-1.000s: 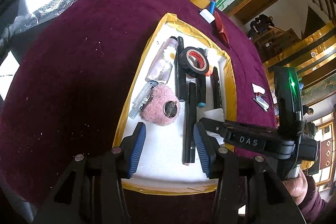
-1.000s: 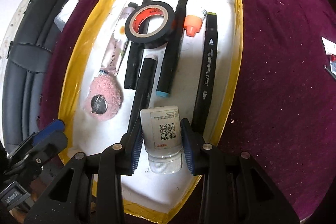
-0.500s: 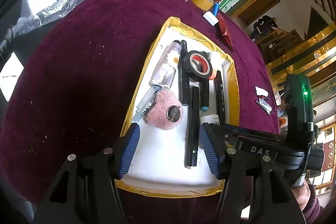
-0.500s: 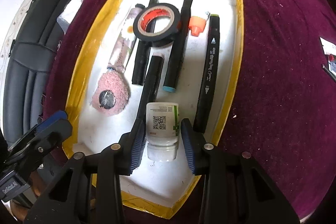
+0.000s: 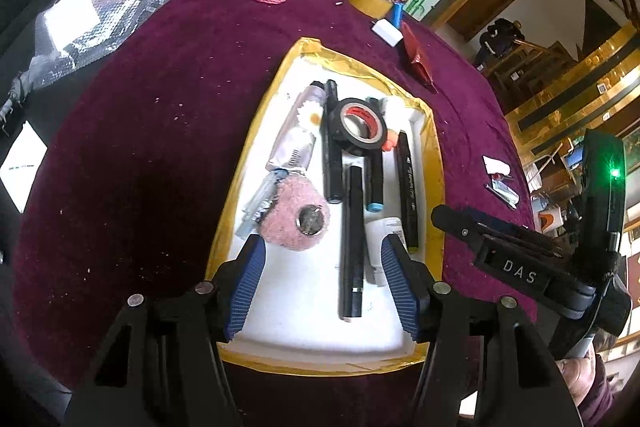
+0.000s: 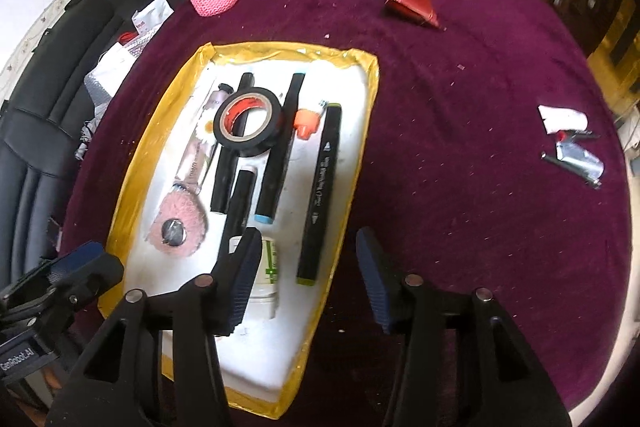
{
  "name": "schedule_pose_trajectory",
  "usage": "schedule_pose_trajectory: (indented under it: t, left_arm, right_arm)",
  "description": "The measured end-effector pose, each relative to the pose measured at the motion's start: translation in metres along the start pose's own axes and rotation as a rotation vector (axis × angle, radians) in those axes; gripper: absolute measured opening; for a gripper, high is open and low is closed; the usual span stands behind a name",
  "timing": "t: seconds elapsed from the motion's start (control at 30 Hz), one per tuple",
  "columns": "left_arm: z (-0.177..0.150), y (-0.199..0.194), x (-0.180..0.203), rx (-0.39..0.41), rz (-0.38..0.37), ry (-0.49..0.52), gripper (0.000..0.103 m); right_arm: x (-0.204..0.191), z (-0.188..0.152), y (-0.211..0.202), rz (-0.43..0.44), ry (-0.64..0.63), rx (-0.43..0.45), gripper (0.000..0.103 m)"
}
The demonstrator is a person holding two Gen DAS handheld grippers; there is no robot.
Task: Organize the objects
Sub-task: 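Open both tools and move them back over the remaining items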
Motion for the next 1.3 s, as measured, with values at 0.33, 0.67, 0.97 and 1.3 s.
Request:
schedule_pose_trajectory:
  t: [0.33, 0.67, 0.97, 1.3]
  left_arm:
    - [-0.006, 0.006, 0.031, -0.022, 0.006, 0.059, 0.054]
    - [-0.011, 0.005, 0.056, -0.016, 0.034, 0.069, 0.054]
    - [-0.023, 0.012, 0.084, -0.033, 0.061, 0.068, 0.054]
    - [-0.046, 0.035, 0.141, -0.09, 0.046, 0.1, 0.054]
  right_arm:
    - [0.01, -0.005, -0.015, -0.065, -0.059, 0.064, 0.048]
    - [0.031, -0.003, -0.023, -0.051, -0.055, 0.093, 0.048]
    - [0.059, -0.007, -0.026, -0.014, -0.052, 0.088, 0.048]
    - [0.166, -0.009, -0.024, -0.001, 0.11, 0.059, 0.048]
Point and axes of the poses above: each gripper's, at about its wrist camera, not at the fingertips, and y roughly the way its jaws point, x to its right, z to its top, the point moved 4 cm from there along y, roughly the way its jaws point, and after that the axes turned 3 degrees about z, right-handed, at the moved point
